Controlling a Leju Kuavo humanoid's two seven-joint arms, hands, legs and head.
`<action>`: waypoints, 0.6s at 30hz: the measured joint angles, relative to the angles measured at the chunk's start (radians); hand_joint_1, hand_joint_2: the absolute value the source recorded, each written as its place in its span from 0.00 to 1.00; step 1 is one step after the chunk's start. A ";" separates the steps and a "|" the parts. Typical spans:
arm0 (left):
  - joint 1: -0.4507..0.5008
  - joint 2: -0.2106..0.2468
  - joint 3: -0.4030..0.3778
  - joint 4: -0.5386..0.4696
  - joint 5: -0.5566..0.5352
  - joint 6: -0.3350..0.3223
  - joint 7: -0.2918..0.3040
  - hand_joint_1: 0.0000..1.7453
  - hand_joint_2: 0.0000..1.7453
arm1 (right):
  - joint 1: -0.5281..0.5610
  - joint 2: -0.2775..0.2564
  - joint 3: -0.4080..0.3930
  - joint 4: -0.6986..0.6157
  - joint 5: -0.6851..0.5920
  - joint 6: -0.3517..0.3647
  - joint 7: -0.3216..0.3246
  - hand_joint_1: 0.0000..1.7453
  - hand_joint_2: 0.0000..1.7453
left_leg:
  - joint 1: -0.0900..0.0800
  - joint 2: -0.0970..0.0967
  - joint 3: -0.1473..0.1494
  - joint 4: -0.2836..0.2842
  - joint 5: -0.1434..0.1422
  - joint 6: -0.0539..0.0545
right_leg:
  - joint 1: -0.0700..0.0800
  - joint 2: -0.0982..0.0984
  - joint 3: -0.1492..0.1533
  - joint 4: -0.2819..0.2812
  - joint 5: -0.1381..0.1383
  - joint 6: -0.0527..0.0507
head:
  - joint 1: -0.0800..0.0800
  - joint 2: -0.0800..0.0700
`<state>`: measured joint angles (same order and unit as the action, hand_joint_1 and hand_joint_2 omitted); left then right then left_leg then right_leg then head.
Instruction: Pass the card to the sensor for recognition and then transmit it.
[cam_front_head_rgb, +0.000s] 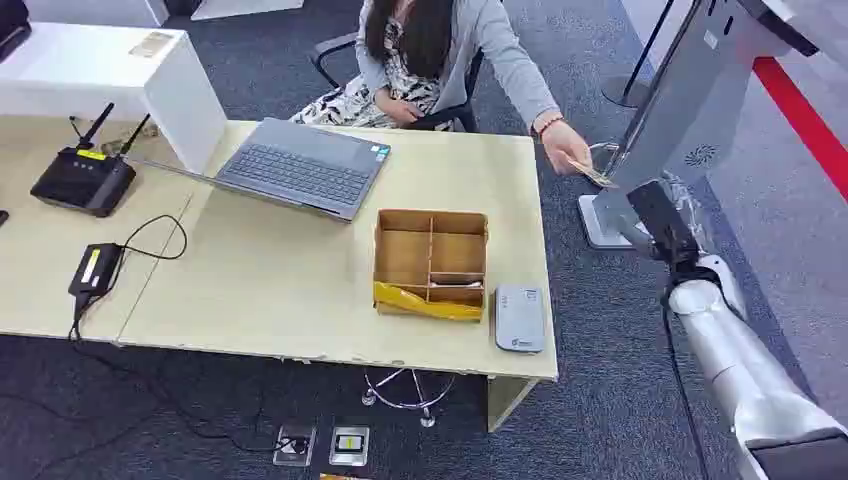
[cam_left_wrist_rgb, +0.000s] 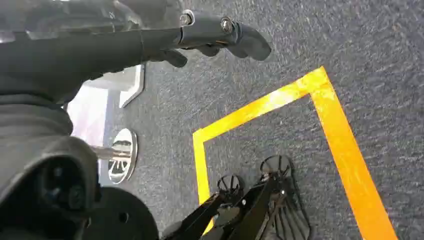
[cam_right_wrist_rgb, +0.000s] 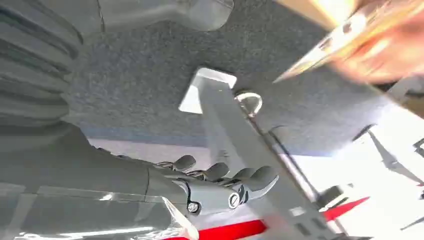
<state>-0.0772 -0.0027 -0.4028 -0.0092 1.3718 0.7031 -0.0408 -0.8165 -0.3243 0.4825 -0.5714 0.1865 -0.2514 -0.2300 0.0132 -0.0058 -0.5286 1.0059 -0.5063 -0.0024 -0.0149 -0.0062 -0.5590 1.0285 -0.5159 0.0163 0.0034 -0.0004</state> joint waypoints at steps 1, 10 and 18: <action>-0.002 0.000 0.000 0.000 0.000 0.000 0.000 0.00 0.00 | -0.005 0.010 0.021 0.000 0.011 -0.010 0.003 0.00 1.00 | 0.000 0.000 0.000 0.000 0.000 0.000 | 0.000 0.000 0.000 0.000 0.000 0.000 | 0.000 0.000; -0.005 0.001 0.000 0.000 0.002 0.000 0.000 0.00 0.00 | -0.011 0.052 0.147 0.000 0.039 -0.089 0.019 0.00 1.00 | 0.000 0.000 0.000 0.000 0.000 0.000 | 0.000 0.000 -0.001 0.000 0.000 0.000 | 0.000 0.000; -0.004 0.005 0.000 0.000 0.008 0.000 -0.001 0.00 0.00 | -0.006 0.059 0.191 0.000 0.000 -0.111 0.028 1.00 1.00 | 0.000 0.000 0.000 0.000 0.000 0.000 | 0.000 0.000 -0.001 0.000 0.000 0.000 | 0.000 0.000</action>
<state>-0.0815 0.0023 -0.4028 -0.0092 1.3794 0.7034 -0.0416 -0.8221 -0.2655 0.6733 -0.5715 0.1866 -0.3624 -0.2018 0.0129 -0.0057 -0.5289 1.0061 -0.5064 -0.0024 -0.0152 -0.0058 -0.5600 1.0281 -0.5159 0.0163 0.0031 -0.0004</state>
